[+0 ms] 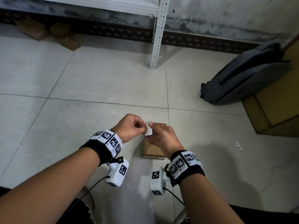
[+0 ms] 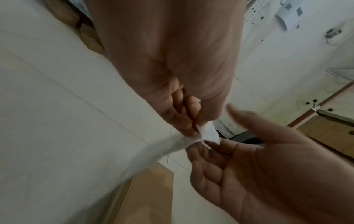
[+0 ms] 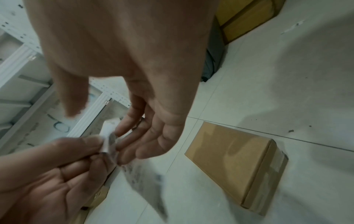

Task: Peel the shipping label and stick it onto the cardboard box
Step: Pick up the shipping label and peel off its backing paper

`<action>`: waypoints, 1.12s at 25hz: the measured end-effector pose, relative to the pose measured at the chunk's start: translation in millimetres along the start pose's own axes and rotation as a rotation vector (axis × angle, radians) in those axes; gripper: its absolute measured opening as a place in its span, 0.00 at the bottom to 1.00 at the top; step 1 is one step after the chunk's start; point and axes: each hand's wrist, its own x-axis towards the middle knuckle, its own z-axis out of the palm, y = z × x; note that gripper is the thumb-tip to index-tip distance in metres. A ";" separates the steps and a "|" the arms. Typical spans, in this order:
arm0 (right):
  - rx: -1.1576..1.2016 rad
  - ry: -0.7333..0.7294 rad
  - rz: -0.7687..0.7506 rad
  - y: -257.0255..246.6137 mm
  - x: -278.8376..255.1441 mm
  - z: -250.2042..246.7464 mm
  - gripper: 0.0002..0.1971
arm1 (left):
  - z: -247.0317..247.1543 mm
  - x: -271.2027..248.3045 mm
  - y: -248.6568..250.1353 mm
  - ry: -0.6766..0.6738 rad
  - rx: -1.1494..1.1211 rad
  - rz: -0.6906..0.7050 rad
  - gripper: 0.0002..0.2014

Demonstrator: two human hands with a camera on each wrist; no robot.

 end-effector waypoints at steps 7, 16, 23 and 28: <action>-0.059 0.018 -0.118 2.5 -3.0 -6.8 0.04 | 1.3 -0.7 -1.8 -0.019 -0.088 -0.067 0.06; -0.008 0.005 -0.146 3.0 -0.8 -4.2 0.04 | 2.7 0.5 2.9 -0.039 -0.286 -0.170 0.08; 0.087 0.014 -0.112 4.7 0.8 -0.2 0.06 | 0.8 1.0 2.2 -0.028 -0.512 -0.219 0.08; -0.081 0.085 -0.112 5.3 2.2 0.7 0.05 | -4.1 -2.2 2.5 0.013 -0.377 -0.214 0.02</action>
